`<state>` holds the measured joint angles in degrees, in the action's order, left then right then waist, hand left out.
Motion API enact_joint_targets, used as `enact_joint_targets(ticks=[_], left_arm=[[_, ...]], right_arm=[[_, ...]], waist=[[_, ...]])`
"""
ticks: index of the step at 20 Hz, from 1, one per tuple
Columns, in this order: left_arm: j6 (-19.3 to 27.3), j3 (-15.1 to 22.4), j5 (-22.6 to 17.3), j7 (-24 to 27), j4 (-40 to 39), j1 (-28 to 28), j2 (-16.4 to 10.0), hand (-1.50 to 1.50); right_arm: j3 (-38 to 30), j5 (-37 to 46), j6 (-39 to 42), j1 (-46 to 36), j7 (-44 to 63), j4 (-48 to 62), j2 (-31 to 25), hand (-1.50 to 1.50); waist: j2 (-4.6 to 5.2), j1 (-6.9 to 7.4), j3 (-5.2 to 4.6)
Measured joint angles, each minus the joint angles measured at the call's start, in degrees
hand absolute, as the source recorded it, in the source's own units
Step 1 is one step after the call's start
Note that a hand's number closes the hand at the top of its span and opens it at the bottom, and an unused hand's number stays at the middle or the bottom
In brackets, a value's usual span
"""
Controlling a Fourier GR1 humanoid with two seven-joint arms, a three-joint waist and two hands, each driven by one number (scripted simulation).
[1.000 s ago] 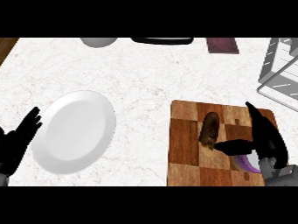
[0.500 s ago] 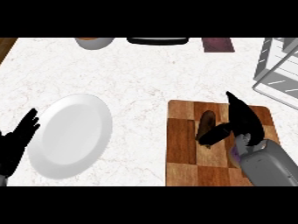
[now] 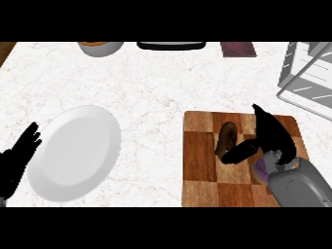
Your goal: Pick the sweet potato from the cutting board and place it in the tiered basket
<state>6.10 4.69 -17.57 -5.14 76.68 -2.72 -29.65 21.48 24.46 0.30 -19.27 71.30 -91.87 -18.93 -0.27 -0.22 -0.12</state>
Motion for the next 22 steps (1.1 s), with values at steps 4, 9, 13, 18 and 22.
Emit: enact_joint_targets(ticks=[4,9,13,18,22], left_arm=[[-0.5,-0.3,0.3,-0.2,0.1,0.1,0.3,0.00],[-1.2,-1.1,0.4,-1.1,1.5,-0.3,-0.2,0.00],[-2.1,-2.0,0.7,-0.3,1.2,-1.4,0.0,0.00],[-2.3,-2.3,1.9,0.0,0.3,-0.6,1.0,0.00],[-2.3,-2.6,2.8,0.0,0.0,-0.2,2.2,0.00]], right_arm=[[-0.7,0.8,0.9,1.2,-0.2,-0.7,1.5,-1.50],[-0.8,3.3,1.6,3.9,-0.8,-2.0,3.3,-1.50],[-2.0,4.7,1.9,6.2,-2.2,-3.0,3.6,-1.50],[-3.6,6.6,2.2,4.7,-3.7,0.9,6.3,-1.50],[-5.2,7.9,2.5,4.5,-5.0,2.6,7.4,-1.50]], waist=[[0.07,0.06,0.04],[0.08,0.16,0.06],[0.13,0.20,0.08],[0.23,0.35,0.09],[0.24,0.35,0.10]])
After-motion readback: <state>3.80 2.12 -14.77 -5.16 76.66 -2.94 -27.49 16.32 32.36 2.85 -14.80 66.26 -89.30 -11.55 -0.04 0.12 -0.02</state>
